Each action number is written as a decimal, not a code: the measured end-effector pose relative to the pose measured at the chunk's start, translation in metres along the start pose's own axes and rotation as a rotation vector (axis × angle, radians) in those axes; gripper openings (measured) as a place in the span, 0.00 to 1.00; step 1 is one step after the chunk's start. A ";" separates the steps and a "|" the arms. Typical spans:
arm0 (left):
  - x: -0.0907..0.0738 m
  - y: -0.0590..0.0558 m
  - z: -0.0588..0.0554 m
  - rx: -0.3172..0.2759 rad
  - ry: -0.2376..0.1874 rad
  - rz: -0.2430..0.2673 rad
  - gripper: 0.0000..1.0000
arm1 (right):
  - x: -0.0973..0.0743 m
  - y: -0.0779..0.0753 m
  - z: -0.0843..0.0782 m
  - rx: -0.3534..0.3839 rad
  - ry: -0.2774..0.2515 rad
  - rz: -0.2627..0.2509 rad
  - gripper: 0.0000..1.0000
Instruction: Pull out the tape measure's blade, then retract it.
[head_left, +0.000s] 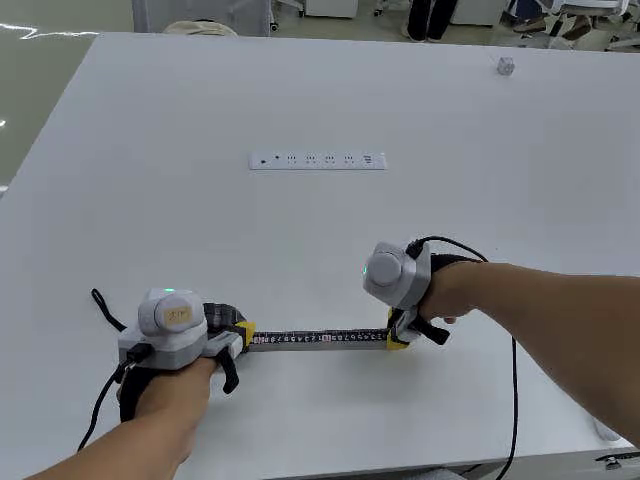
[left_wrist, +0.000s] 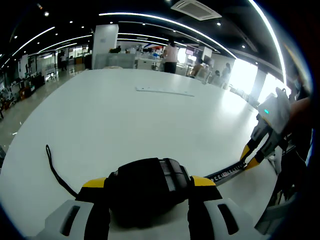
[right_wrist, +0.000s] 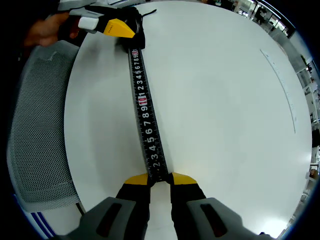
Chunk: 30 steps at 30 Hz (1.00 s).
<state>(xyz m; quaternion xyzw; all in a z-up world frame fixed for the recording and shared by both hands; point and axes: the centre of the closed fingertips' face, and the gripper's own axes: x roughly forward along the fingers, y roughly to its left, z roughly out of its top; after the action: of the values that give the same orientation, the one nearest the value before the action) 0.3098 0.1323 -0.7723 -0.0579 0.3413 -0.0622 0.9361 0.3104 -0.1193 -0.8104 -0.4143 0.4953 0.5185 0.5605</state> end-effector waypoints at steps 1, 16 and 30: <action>0.000 0.000 0.000 0.000 0.000 0.000 0.59 | 0.000 0.000 0.001 -0.002 -0.001 0.001 0.15; 0.000 0.000 -0.001 -0.003 0.006 -0.003 0.59 | 0.001 0.001 0.006 -0.003 -0.008 0.003 0.15; 0.001 0.000 -0.001 -0.006 0.010 -0.007 0.60 | 0.003 0.002 0.011 -0.007 -0.017 0.006 0.15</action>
<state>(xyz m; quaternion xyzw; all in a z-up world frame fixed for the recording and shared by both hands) 0.3100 0.1321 -0.7737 -0.0614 0.3457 -0.0648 0.9341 0.3092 -0.1082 -0.8111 -0.4105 0.4898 0.5254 0.5617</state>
